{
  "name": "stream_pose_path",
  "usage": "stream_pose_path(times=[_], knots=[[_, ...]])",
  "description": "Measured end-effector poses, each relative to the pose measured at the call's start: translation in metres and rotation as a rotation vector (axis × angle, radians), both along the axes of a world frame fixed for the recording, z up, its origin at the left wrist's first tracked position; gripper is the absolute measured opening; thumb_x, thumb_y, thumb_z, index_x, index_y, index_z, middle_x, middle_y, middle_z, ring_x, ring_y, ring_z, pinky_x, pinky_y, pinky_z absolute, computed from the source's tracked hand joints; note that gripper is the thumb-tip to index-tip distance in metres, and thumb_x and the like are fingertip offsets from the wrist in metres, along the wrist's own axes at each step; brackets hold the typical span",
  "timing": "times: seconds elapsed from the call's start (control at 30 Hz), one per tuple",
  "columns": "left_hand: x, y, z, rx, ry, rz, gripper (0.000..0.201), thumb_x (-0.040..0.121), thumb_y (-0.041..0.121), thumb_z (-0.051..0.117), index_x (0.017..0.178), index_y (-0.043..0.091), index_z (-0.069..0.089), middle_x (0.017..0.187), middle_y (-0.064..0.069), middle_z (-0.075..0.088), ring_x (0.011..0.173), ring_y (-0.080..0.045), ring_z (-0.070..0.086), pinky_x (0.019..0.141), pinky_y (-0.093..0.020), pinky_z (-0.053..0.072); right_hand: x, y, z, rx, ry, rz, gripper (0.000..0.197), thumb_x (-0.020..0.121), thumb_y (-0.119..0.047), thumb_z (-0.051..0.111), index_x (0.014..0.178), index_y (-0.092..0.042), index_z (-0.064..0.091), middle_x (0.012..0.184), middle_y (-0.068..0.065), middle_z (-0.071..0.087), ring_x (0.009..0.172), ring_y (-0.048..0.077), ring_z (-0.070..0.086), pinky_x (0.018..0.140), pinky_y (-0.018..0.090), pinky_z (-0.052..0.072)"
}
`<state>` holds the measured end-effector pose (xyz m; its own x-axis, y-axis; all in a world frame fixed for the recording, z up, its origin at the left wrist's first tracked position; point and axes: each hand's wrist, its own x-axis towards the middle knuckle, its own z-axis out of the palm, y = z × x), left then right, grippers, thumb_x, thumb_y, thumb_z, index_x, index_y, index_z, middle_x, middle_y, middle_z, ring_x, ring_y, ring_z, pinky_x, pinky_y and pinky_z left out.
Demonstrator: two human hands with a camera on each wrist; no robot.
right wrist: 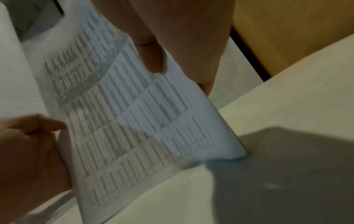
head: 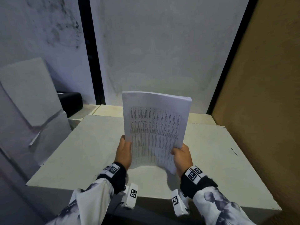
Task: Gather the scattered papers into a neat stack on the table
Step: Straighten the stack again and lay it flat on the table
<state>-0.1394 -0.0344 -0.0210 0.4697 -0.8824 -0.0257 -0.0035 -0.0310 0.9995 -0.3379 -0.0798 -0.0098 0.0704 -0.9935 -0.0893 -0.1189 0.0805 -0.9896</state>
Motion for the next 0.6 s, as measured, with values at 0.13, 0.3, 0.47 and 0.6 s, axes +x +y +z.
stream_pose_path(times=[0.13,0.3,0.47,0.6], knots=[[-0.003,0.005,-0.008,0.006,-0.013,0.007,0.019,0.101,0.018,0.035,0.106,0.024,0.052,0.103,-0.006,0.064,0.103,-0.031,0.063,0.083,-0.044,0.054,0.006,0.001,-0.003,-0.001,0.008,0.01,0.026,0.084,0.016,0.04,0.1,0.012,0.059,0.092,0.013,0.062,0.085,0.029,0.057,0.077,0.039,0.047],[-0.004,0.017,-0.027,0.072,0.092,-0.079,0.028,0.099,0.024,0.043,0.122,0.03,0.057,0.119,-0.005,0.066,0.112,-0.028,0.062,0.095,-0.049,0.054,0.0,0.003,-0.016,0.08,0.092,0.038,0.033,0.086,0.017,0.043,0.111,0.009,0.064,0.106,0.022,0.068,0.112,0.044,0.059,0.098,0.053,0.05],[0.002,0.023,-0.046,0.146,0.11,-0.111,0.034,0.094,0.002,0.048,0.116,0.021,0.065,0.115,-0.007,0.074,0.114,-0.031,0.066,0.107,-0.052,0.05,-0.004,0.002,-0.036,0.218,0.213,0.106,0.037,0.086,0.012,0.049,0.12,0.011,0.064,0.129,0.032,0.063,0.125,0.048,0.054,0.107,0.057,0.044],[0.0,0.029,-0.035,0.176,0.027,-0.16,0.034,0.098,0.015,0.047,0.12,0.036,0.062,0.121,0.001,0.07,0.11,-0.03,0.066,0.087,-0.044,0.06,-0.005,0.0,-0.03,0.208,0.2,0.097,0.033,0.086,0.011,0.05,0.116,0.017,0.063,0.121,0.033,0.066,0.117,0.049,0.059,0.1,0.054,0.05]])
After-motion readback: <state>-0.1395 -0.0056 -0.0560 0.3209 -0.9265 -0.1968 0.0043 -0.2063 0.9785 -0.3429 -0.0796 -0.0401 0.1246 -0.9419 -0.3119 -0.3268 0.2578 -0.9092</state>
